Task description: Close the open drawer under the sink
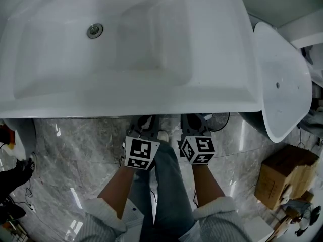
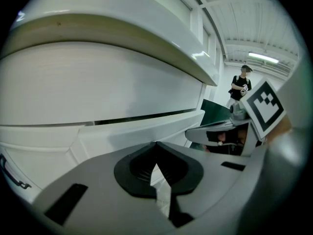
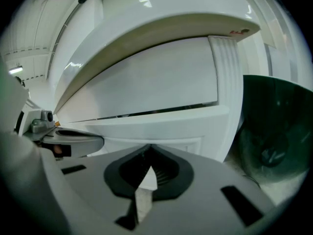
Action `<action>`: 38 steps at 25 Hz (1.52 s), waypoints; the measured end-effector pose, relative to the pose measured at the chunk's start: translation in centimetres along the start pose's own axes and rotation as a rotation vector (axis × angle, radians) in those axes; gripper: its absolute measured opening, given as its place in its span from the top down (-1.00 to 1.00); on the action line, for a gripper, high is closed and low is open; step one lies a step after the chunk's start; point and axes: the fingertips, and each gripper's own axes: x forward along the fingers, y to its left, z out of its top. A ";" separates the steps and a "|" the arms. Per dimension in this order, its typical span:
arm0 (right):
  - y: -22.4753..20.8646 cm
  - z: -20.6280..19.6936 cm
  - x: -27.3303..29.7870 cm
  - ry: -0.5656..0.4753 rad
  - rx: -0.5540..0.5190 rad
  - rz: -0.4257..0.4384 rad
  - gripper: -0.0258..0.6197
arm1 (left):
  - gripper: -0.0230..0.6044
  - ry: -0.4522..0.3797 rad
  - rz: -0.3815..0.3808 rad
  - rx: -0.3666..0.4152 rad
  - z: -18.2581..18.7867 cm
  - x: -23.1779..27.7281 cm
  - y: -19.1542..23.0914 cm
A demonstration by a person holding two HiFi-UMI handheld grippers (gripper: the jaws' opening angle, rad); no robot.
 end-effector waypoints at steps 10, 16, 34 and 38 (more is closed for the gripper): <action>-0.2 0.8 1.1 -0.006 -0.013 -0.007 0.89 | 0.88 0.003 0.000 0.008 0.7 0.8 0.9; -0.4 0.9 1.3 -0.018 -0.030 -0.014 0.89 | 0.88 0.012 -0.010 0.036 0.7 1.1 0.8; 1.1 2.9 -2.7 -0.070 -0.064 0.057 0.89 | 0.88 -0.042 0.013 0.073 3.8 -2.7 -2.0; 2.5 3.9 -5.2 -0.059 -0.077 0.090 0.89 | 0.88 -0.071 0.007 0.025 5.8 -4.6 -3.3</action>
